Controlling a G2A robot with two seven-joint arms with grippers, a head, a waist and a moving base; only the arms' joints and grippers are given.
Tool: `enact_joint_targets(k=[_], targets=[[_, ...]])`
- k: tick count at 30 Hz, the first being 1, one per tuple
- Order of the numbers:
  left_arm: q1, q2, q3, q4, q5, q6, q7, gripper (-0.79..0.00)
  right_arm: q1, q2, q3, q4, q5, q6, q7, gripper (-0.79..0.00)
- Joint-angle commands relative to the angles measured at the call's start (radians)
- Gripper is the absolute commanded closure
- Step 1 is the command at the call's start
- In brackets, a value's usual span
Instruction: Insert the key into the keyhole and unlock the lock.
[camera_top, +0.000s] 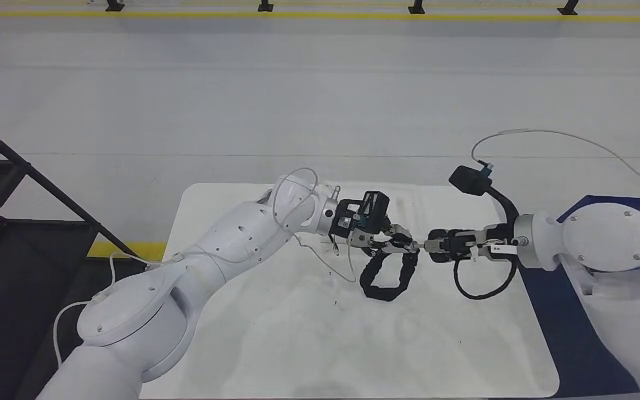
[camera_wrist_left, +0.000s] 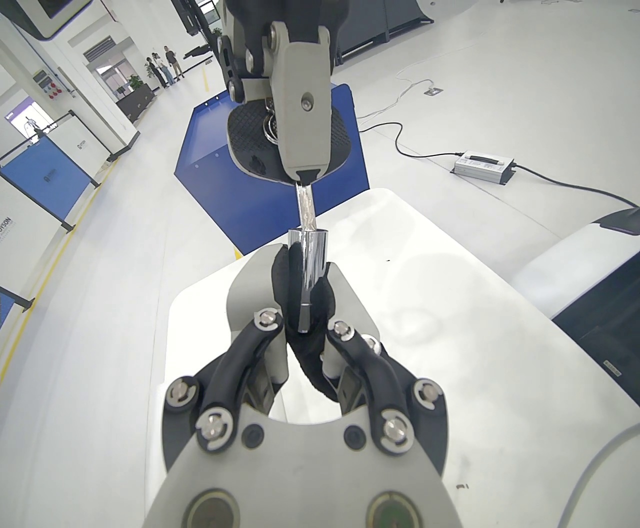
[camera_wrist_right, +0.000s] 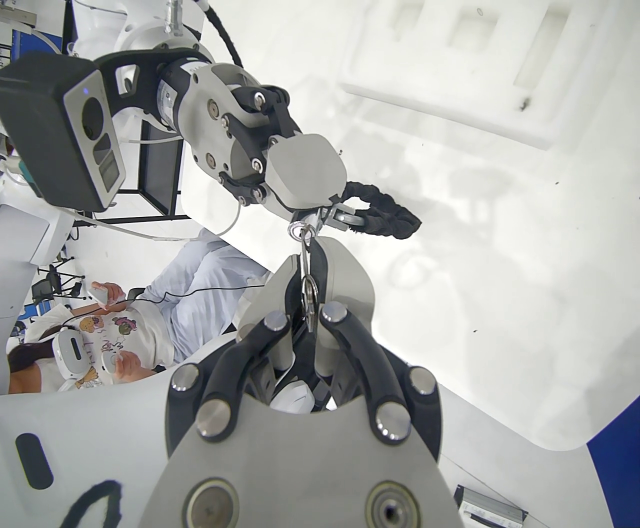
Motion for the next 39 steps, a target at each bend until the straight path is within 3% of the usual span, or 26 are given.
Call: enact_joint_targets(k=[1, 17, 39], targets=[[0.001, 0.001, 0.001, -0.001, -0.009, -0.002, -0.002, 0.000, 0.001, 0.002, -0.001, -0.001, -0.004, 0.001, 0.001, 0.000], [0.000, 0.003, 0.009, 0.004, -0.032, -0.017, -0.017, 0.000, 0.010, 0.008, -0.031, -0.006, -0.008, 0.015, -0.015, 0.000], [-0.007, -0.014, 0.028, 0.015, -0.038, -0.019, -0.019, 0.000, 0.022, 0.016, -0.057, 0.012, 0.012, 0.004, -0.018, 0.000]])
